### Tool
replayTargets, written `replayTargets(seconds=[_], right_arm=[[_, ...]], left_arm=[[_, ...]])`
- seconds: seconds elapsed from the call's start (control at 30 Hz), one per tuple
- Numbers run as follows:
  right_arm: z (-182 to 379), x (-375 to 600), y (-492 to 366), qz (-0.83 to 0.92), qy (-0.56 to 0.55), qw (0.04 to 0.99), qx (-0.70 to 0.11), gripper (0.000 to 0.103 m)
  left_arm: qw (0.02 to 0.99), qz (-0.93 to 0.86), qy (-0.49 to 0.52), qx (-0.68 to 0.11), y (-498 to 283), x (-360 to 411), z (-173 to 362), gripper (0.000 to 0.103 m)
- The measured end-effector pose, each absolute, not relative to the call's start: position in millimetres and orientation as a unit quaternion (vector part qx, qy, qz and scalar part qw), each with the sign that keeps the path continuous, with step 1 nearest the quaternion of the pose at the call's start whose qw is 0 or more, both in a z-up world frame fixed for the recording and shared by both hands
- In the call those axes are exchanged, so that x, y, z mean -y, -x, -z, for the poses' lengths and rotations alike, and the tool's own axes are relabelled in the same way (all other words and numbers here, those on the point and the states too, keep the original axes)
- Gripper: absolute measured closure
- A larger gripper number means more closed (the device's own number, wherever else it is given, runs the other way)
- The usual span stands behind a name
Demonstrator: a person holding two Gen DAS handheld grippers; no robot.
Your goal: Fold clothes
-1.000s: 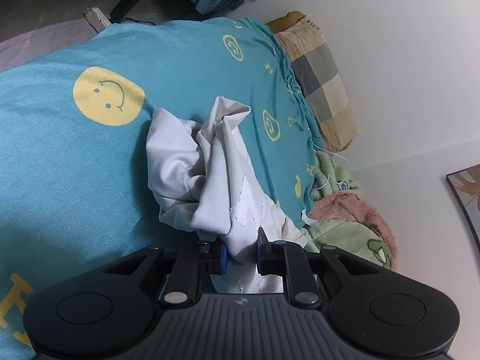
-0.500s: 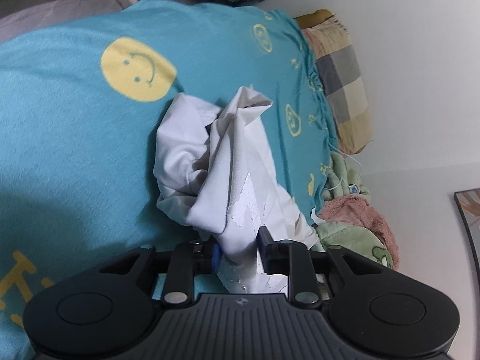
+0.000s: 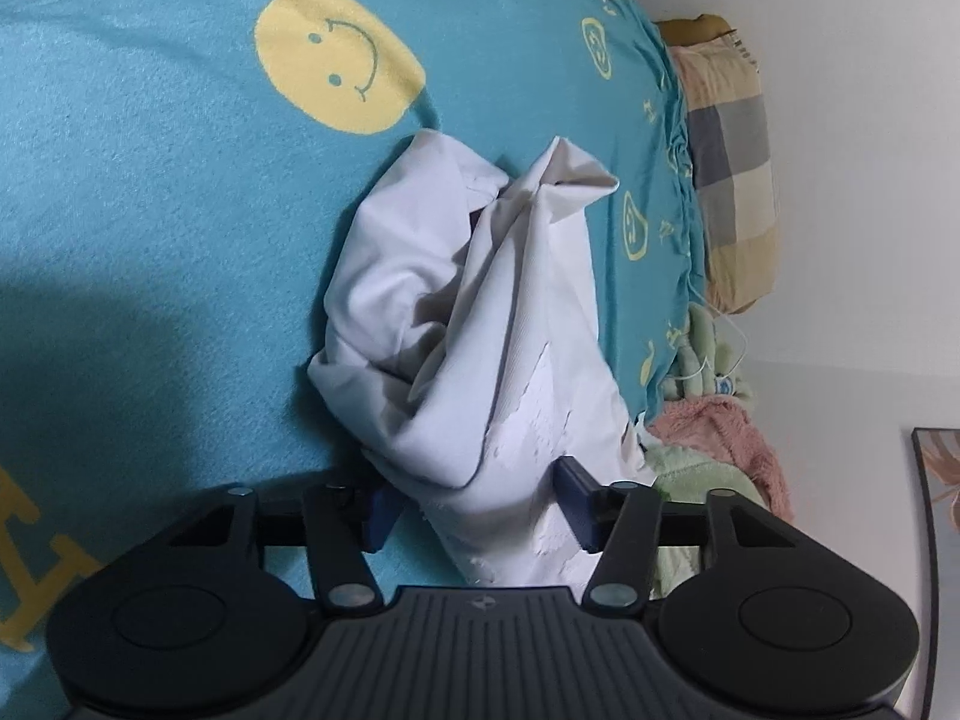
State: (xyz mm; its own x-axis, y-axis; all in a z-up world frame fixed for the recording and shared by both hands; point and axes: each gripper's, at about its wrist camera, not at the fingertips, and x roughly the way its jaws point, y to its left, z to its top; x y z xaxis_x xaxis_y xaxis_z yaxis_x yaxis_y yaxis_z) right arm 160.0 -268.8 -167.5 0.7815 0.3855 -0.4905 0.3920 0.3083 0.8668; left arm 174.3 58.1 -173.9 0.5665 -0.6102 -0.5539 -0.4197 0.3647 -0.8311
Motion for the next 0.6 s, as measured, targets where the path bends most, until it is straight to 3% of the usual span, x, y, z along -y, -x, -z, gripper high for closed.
replayTargets(seconds=[0.07,0.17,0.3,0.57,0.6], right_arm=[[172,271,-161,0.004,-0.595,0.730,-0.336,0.078],[178,271,-161,0.004,-0.607,0.715,-0.346,0.073],[190,271,-161,-0.001,-0.638,0.686,-0.350,0.039],[190,292,-143,0.065,-0.658,0.687,-0.303,0.039],[189,293,-144,0.062,-0.656,0.690,-0.300,0.044]], left_arm=[[0.689,0.073,0.561,-0.454,-177,-59,174,0.069],[0.705,0.080,0.550,-0.440,-179,-58,169,0.081],[0.712,0.089,0.559,-0.416,-181,-62,162,0.083],[0.716,0.091,0.559,-0.409,-183,-60,155,0.084],[0.716,0.093,0.558,-0.410,-183,-60,153,0.084]])
